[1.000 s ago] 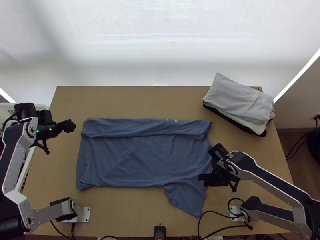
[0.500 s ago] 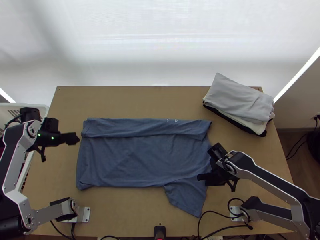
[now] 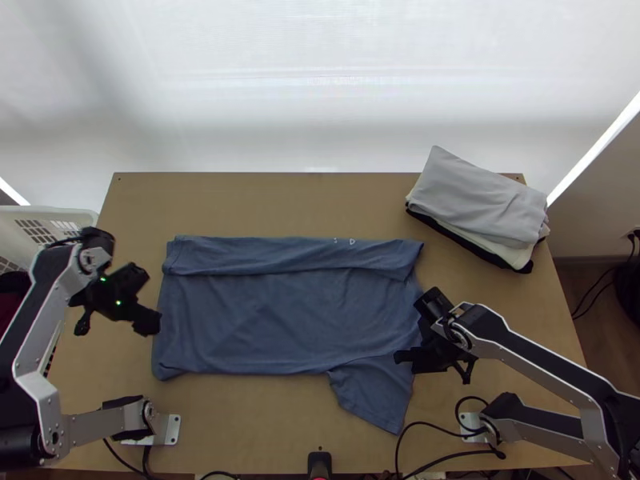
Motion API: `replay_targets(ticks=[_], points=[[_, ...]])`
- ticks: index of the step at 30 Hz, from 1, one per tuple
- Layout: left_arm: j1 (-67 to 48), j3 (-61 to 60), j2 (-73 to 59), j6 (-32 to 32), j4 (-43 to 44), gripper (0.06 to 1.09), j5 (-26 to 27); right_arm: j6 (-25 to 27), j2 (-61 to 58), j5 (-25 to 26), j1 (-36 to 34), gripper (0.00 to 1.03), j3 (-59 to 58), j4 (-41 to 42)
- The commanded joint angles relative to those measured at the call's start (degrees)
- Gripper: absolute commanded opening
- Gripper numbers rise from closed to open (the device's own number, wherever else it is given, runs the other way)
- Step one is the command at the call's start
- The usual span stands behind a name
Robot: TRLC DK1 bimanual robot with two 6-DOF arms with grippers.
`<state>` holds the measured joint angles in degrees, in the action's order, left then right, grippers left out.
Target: Fold the t-shirt
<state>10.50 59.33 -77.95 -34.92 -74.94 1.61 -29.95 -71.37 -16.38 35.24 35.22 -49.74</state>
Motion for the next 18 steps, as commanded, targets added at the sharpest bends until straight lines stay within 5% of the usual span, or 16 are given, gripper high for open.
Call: replay_targets(ticks=[1, 18], points=[[-4.8, -5.9, -0.7, 0.2, -3.2, 0.97, -4.2, 0.2, -0.2, -0.3, 0.4, 0.03, -1.2, 0.1], [-19.2, -16.9, -3.0, 8.8, 0.3, 0.97, -11.3, 0.5, -0.1, -0.3, 0.2, 0.03, -1.0, 0.1]])
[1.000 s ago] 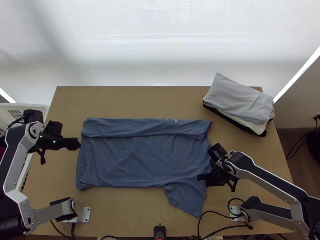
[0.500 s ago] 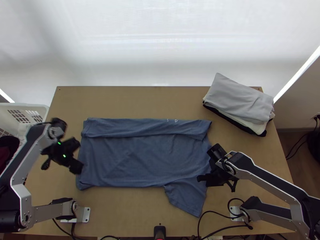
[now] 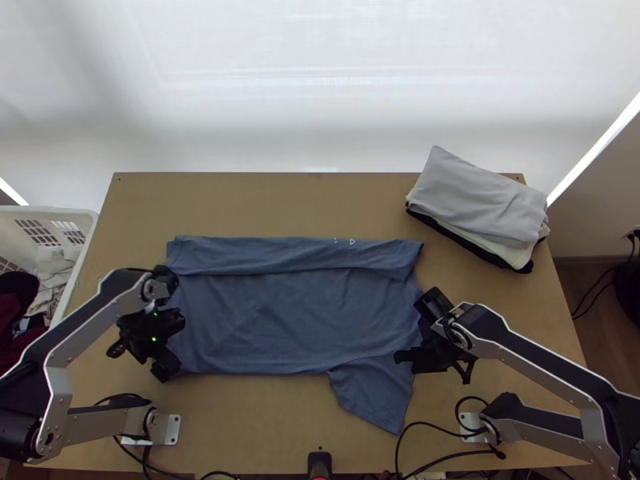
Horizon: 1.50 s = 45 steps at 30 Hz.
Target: Fold the t-shirt
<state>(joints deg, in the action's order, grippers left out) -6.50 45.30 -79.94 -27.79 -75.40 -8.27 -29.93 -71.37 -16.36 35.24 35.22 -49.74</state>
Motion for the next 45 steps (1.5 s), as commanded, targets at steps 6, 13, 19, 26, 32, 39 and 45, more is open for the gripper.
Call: replay_targets(ticks=[6, 13, 19, 26, 32, 39, 45], points=[[-6.4, -4.7, -3.5, 4.7, 3.9, 0.91, -2.3, 0.6, 0.1, -0.3, 0.0, 0.03, -1.0, 0.1], [-7.5, -4.4, -3.8, 4.9, 7.2, 0.41, -1.2, 0.7, 0.4, -0.3, -0.2, 0.03, -1.0, 0.1], [-5.6, -4.4, -3.3, 2.0, 8.7, 0.1, -0.7, 0.7, 0.4, -0.3, -0.3, 0.03, -0.9, 0.1], [1.0, -2.1, -2.2, -3.0, 7.9, 0.1, -1.1, 3.7, 0.7, -0.2, -3.5, 0.03, -0.6, 0.1], [3.7, -1.8, -1.7, -5.2, 8.5, 0.1, -1.6, 7.3, 1.5, 0.6, -8.2, 0.03, -0.7, -0.1], [4.3, 3.7, -1.3, -4.8, 9.8, 0.1, -0.3, 6.8, 3.5, 0.6, -6.8, 0.03, 3.5, -1.4], [6.5, 11.8, -1.5, -4.1, 10.7, 0.1, 2.4, 6.9, 4.3, 0.7, -7.9, 0.03, 10.7, -4.1]])
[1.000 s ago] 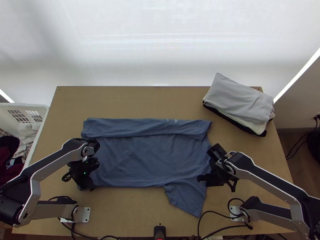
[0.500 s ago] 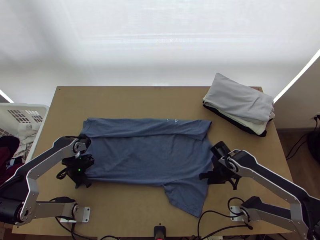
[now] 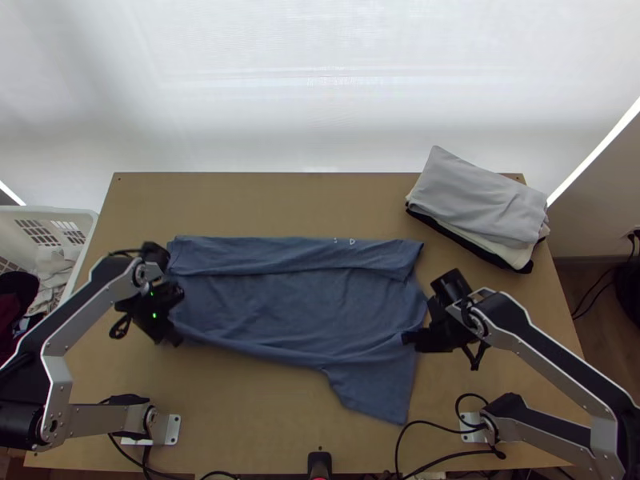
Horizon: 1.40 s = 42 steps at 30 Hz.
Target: Fold the t-shirt
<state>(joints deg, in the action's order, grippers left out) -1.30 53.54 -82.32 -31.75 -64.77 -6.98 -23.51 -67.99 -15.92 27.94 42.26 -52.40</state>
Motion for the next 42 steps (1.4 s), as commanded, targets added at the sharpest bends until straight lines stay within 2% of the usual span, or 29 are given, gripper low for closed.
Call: replay_targets(ticks=[1, 13, 22, 35, 42], points=[[1.6, 4.6, 0.7, -0.2, 0.5, 0.1, 1.3, 0.6, 0.9, 0.3, -1.0, 0.03, 4.7, -1.6], [3.3, 10.0, -1.6, 0.2, 5.7, 0.1, 2.1, 1.9, -1.5, 0.4, -4.6, 0.03, 11.1, -1.0], [3.9, 16.6, -6.7, 4.1, 9.8, 0.1, 2.1, 2.4, -6.0, 1.2, -8.8, 0.03, 17.3, 0.7], [3.1, 27.8, -14.4, 7.8, 11.2, 0.1, 2.1, 2.2, -15.1, 4.3, -11.2, 0.03, 26.7, 3.7], [3.1, 32.1, -18.3, 9.0, 11.3, 0.1, 2.1, 0.6, -21.0, 5.9, -11.2, 0.03, 30.9, 7.0]])
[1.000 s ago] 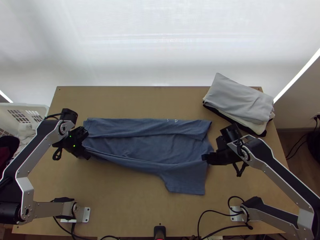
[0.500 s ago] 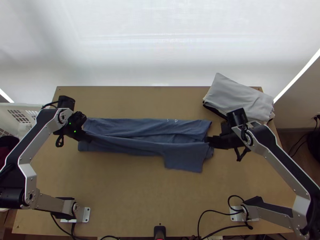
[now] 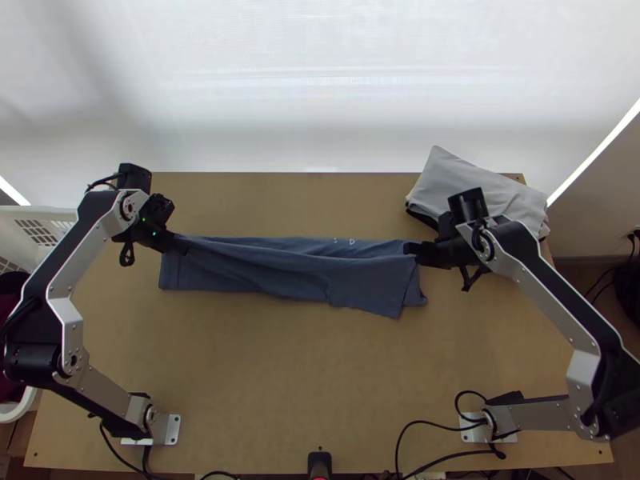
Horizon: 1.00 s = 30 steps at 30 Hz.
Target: Fold the t-shirt
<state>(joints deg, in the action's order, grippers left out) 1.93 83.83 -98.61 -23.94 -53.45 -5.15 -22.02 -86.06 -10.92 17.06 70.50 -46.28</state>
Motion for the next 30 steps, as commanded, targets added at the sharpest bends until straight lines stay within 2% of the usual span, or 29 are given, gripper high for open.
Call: replay_targets(ticks=[1, 12, 22, 28, 29, 30], points=[[0.0, 2.0, -2.6, 1.4, 0.2, 0.1, 0.2, -1.0, -3.9, 1.2, -0.4, 0.03, 3.3, 1.2], [0.5, 2.4, -6.6, 2.7, 1.8, 0.1, 0.2, -1.9, -13.4, 3.4, -1.0, 0.03, 12.1, 1.5], [0.7, 2.8, -10.6, 4.6, 4.6, 0.1, -0.1, -1.8, -18.0, 5.8, -1.2, 0.03, 14.6, 4.1], [1.1, 5.7, -13.8, 9.3, 6.0, 0.1, -0.1, -1.9, -19.7, 7.1, -1.0, 0.03, 15.0, 5.9], [1.5, 6.1, -13.9, 11.2, 6.9, 0.15, 0.0, -1.9, -19.7, 7.8, -0.8, 0.07, 15.1, 6.2], [2.0, 6.4, -13.8, 13.0, 7.1, 0.3, 1.0, -1.9, -19.5, 8.3, -0.7, 0.21, 15.2, 6.2]])
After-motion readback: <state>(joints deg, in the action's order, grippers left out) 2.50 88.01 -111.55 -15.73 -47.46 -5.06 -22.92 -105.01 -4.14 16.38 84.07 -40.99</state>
